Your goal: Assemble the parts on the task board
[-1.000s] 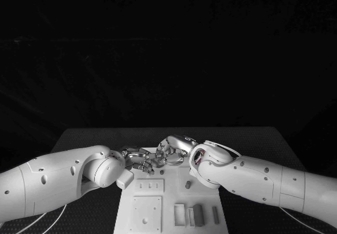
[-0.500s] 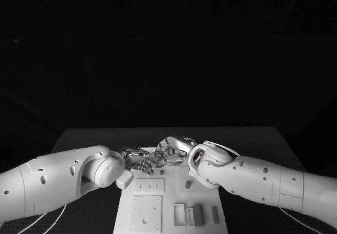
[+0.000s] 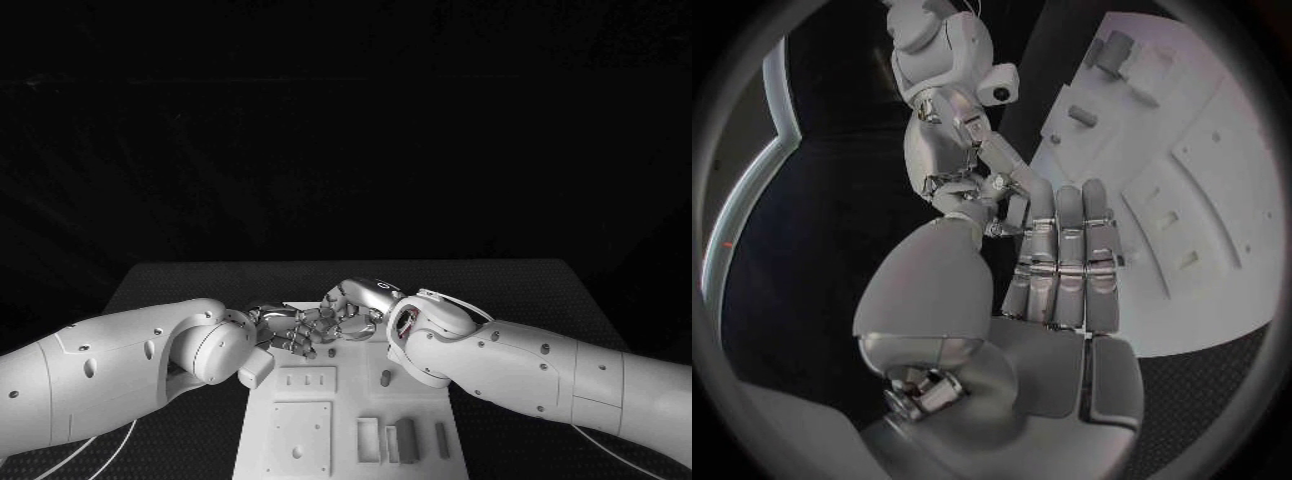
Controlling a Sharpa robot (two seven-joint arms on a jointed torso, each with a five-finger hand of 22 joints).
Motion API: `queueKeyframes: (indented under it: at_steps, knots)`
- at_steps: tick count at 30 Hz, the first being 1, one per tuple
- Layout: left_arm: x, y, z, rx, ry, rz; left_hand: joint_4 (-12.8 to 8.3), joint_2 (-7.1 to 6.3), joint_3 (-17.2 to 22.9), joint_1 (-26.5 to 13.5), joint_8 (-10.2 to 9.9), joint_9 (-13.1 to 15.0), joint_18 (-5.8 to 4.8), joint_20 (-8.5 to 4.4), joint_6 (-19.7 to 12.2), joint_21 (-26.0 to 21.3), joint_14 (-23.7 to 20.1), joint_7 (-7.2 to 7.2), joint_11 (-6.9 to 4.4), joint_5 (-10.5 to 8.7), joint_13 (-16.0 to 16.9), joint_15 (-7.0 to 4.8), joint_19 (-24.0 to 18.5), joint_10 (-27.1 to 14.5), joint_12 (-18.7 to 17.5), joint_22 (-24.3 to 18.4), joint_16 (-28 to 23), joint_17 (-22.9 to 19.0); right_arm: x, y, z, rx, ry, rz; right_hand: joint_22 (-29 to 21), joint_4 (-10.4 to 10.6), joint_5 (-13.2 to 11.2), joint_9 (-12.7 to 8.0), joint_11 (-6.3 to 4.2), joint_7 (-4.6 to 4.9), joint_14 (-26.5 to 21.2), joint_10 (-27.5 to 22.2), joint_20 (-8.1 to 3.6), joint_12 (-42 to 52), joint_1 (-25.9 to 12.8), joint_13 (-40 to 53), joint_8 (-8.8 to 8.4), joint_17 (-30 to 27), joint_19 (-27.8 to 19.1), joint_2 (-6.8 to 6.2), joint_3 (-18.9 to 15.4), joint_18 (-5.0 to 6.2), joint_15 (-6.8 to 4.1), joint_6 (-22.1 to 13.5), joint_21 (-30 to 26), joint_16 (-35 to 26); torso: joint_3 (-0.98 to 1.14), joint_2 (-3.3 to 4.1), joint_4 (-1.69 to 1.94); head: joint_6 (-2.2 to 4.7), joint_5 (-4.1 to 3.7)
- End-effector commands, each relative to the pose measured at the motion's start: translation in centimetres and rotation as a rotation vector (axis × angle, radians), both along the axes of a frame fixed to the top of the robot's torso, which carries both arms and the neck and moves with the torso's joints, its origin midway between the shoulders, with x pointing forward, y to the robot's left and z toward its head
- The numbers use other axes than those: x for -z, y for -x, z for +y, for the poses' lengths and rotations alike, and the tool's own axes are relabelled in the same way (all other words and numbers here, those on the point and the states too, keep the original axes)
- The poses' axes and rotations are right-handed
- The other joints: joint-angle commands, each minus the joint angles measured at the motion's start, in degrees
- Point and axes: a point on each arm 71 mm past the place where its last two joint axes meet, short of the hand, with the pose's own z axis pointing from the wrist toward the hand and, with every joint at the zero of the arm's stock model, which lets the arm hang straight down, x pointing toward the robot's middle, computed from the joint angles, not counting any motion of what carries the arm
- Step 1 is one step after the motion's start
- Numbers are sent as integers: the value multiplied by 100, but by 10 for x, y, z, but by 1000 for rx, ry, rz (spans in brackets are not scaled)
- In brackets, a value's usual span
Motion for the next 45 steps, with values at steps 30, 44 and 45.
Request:
queueKeyframes:
  at_steps: [30,44,45]
  knots:
    - [-3,1,-9,42,22,-22,-2511,421,1720,-1117,-41,97,-55,13,137,-217,4,-112,-22,206,136,5,91,2,9,230,22,7,3,3,5,-31,9,12,97,19,-2,9,-3,80,4,0,-12,27,-45,9,11,7,16,25,15,79,-35,128,23,39,0,-3,-1,-29,-8]
    - [-4,-1,-8,40,32,-31,-3018,865,2442,-1788,56,191,-51,-31,312,-193,131,-185,-92,297,181,-41,206,173,88,466,124,63,6,3,3,-19,15,17,88,12,-3,-13,35,122,-70,-91,5,-40,-54,-14,-83,-8,-51,-102,13,79,-6,-10,-7,1,-2,2,-3,-4,-27]
    - [-4,-1,-8,40,32,-31,-3025,871,2455,-1797,60,195,-50,-33,321,-191,136,-189,-95,310,183,-43,210,181,93,475,130,67,6,3,3,-18,15,17,86,13,-2,-14,40,128,-79,-100,8,-47,-56,-17,-92,-10,-58,-111,13,79,0,-22,-11,-2,-3,1,-1,-5,-28]
